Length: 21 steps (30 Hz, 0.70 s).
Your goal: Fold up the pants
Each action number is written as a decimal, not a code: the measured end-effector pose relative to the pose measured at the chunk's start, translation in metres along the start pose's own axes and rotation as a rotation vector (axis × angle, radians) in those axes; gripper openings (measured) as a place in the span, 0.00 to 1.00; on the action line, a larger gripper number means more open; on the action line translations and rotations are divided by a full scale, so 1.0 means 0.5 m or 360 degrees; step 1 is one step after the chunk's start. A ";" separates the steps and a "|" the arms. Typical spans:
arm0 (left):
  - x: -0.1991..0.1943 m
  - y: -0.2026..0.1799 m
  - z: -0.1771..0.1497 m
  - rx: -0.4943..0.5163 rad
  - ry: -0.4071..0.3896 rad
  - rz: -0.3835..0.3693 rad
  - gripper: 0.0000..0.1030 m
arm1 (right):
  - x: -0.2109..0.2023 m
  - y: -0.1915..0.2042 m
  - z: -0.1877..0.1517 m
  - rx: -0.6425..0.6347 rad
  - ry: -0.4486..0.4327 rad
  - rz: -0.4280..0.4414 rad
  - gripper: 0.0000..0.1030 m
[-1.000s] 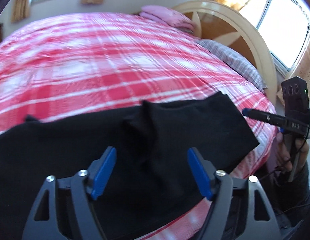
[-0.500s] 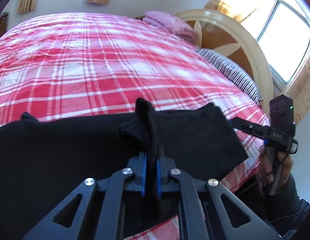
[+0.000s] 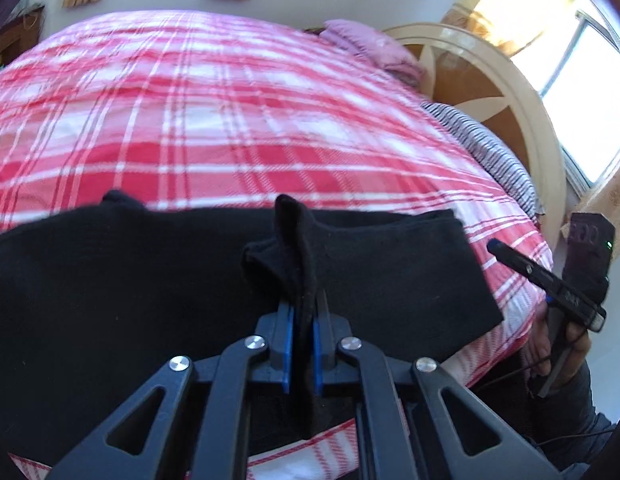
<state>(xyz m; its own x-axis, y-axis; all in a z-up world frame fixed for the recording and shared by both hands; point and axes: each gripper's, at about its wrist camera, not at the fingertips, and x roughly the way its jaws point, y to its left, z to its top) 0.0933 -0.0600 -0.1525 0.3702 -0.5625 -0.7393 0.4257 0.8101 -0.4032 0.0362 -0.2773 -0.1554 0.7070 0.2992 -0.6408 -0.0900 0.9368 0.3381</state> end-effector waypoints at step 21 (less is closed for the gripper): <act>0.027 0.013 -0.018 0.0014 -0.0025 0.0031 0.21 | 0.107 0.145 -0.068 -0.0629 0.0364 -0.0291 0.62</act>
<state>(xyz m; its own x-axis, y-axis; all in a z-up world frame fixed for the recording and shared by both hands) 0.0936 -0.0607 -0.1701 0.3912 -0.5490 -0.7386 0.4256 0.8195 -0.3837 0.0439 -0.1873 -0.1887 0.5679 0.1142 -0.8151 -0.2694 0.9616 -0.0530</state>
